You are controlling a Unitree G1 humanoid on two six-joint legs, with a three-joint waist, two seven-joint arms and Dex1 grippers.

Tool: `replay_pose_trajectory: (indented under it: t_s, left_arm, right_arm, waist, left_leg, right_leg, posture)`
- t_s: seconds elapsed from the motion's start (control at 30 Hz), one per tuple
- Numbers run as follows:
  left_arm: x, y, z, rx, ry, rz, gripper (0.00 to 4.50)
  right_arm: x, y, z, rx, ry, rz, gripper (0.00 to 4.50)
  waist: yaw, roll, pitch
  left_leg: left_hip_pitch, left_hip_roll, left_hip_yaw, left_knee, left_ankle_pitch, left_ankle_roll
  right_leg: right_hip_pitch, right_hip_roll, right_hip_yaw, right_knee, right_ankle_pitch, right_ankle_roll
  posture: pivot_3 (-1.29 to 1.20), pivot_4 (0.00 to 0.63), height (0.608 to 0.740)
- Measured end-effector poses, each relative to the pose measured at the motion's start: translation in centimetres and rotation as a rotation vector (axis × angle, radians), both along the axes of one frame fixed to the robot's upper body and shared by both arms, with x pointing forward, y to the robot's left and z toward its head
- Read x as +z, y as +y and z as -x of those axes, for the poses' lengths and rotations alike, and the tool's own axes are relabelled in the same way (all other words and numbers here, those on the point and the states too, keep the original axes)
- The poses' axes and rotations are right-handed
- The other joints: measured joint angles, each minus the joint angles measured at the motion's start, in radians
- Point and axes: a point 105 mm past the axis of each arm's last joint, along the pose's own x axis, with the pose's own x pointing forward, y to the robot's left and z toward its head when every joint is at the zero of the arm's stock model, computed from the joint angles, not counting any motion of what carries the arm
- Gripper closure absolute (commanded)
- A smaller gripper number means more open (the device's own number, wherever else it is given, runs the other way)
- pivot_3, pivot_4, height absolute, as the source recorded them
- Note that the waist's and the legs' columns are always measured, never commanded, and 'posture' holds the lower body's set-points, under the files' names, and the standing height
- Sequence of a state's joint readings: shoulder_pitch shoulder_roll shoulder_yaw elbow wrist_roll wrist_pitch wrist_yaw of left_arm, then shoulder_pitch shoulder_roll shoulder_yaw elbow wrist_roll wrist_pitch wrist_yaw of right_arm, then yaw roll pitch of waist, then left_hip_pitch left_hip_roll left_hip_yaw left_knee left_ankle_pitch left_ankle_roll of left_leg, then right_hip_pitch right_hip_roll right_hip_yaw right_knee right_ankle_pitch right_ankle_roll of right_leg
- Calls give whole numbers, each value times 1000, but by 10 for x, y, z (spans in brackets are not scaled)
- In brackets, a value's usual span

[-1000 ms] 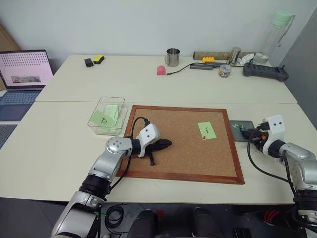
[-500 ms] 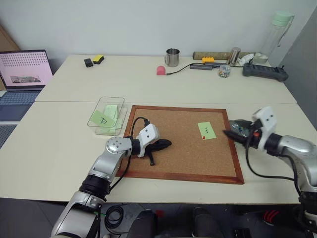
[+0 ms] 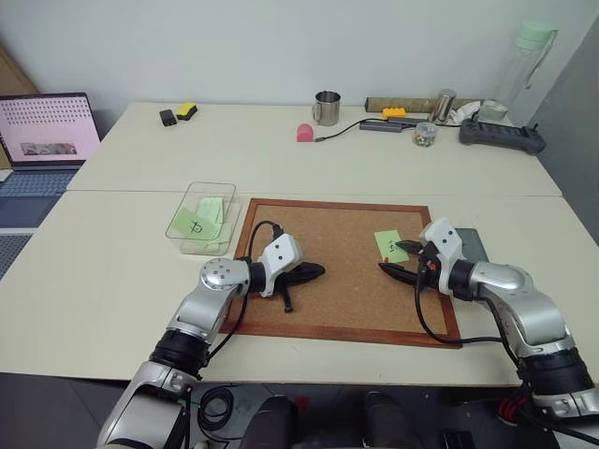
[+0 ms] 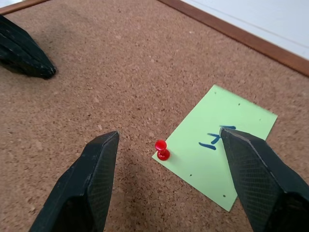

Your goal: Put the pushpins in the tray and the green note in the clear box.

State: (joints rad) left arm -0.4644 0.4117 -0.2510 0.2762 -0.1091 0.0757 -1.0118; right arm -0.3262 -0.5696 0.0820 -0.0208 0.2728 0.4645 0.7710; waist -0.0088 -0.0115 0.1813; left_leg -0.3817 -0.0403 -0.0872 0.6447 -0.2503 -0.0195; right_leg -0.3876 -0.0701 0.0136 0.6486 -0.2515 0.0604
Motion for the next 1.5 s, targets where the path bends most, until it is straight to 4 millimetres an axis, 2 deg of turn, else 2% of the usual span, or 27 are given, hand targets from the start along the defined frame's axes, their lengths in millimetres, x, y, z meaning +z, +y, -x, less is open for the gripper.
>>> replay_pose_trajectory:
  t_s: [0.23, 0.5, 0.8, 1.07, 1.2, 1.23, 1.27, 1.33, 1.4, 1.43, 1.5]
  left_arm:
    - [0, 0, 1, 1, 1, 0, 4500]
    - [0, 0, 1, 1, 1, 0, 4500]
    - [0, 0, 2, -2, -2, 0, 4500]
    - [0, 1, -1, 34, -5, 15, 4500]
    - [2, 1, -3, 78, 62, 76, 3945]
    - [5, 3, -4, 100, 100, 113, 3693]
    - [14, 7, -6, 143, 181, 213, 3490]
    - [26, 8, -7, 160, 226, 295, 3060]
    - [45, 6, -5, 159, 280, 406, 2752]
    - [55, 3, -4, 149, 309, 461, 2458]
    - [63, 0, -3, 153, 355, 531, 2093]
  right_arm:
    - [-7, 0, -4, 5, 4, 1, 2666]
    - [-7, 3, -3, 27, -1, -5, 4402]
    - [-2, 3, -1, 44, -15, 10, 4454]
    - [42, 13, 5, 129, -171, 46, 4454]
    - [49, 13, 5, 148, -214, 80, 4500]
    - [51, 13, 6, 156, -235, 99, 4500]
    - [53, 12, 6, 168, -271, 142, 4500]
    - [54, 12, 6, 178, -300, 177, 4500]
    - [55, 15, 7, 197, -339, 209, 4500]
    - [56, 17, 8, 211, -366, 224, 4500]
    - [56, 19, 8, 229, -396, 246, 4500]
  waist:
    - [0, 0, 0]
    - [-1, 0, 0]
    - [0, 0, 0]
    - [0, 0, 0]
    - [0, -1, 0]
    - [0, -1, 1]
    - [-1, -2, 1]
    - [-3, -3, 2]
    - [-7, -3, 2]
    - [-9, -3, 2]
    - [-9, -3, 2]
  left_leg:
    - [0, 0, 0, 0, 0, 0]
    - [0, 0, 0, 0, 0, 0]
    - [0, 0, 0, 0, 0, 0]
    - [0, 0, -1, 0, 0, 0]
    - [-1, 0, -1, 0, 0, 0]
    - [-1, 0, -1, 0, 0, 0]
    - [-2, 0, -2, 0, 0, 0]
    - [-2, 0, -2, 0, 0, 0]
    - [-2, 0, -2, 0, 0, 0]
    - [-2, 0, -3, 0, 0, 0]
    - [-2, 0, -2, 0, 0, 0]
  right_leg:
    - [0, 0, 0, 0, 0, 0]
    - [0, 0, 0, 0, 0, 0]
    - [-1, 0, 0, 0, 0, 0]
    - [0, 0, 0, 0, 0, 1]
    - [0, 0, 0, 0, 0, 1]
    - [0, 0, 0, 0, 0, 1]
    - [-1, 0, 0, 0, 0, 1]
    - [-2, 0, 0, 0, 0, 1]
    - [-2, 0, 0, 0, 0, 1]
    - [-1, 0, 0, 0, 0, 1]
    - [-1, 0, 0, 0, 0, 1]
  posture:
    - [0, 150, 740]
    - [0, 150, 740]
    - [0, 150, 740]
    - [0, 150, 740]
    - [0, 150, 740]
    - [0, 150, 740]
    - [0, 150, 740]
    - [0, 150, 740]
    - [0, 150, 740]
    - [0, 150, 740]
    - [0, 150, 740]
